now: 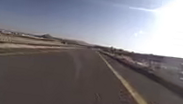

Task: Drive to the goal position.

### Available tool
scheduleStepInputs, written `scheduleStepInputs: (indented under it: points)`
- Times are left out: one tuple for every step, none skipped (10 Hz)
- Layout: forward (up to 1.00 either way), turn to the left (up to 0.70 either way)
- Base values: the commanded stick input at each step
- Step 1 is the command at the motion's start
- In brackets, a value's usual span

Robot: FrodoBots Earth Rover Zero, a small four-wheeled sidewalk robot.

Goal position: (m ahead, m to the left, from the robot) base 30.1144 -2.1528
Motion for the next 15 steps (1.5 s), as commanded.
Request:
scheduleStepInputs:
  points:
    - [0.7, 0.0]
    - [0.7, 0.0]
    - [0.7, 0.0]
    - [0.7, 0.0]
    - [0.7, 0.0]
    - [0.7, 0.0]
    - [0.7, 0.0]
    - [0.7, 0.0]
    - [0.7, 0.0]
    - [0.7, 0.0]
    - [0.7, 0.0]
    - [0.7, 0.0]
    - [0.7, 0.0]
    - [0.7, 0.0]
    - [0.7, 0.0]
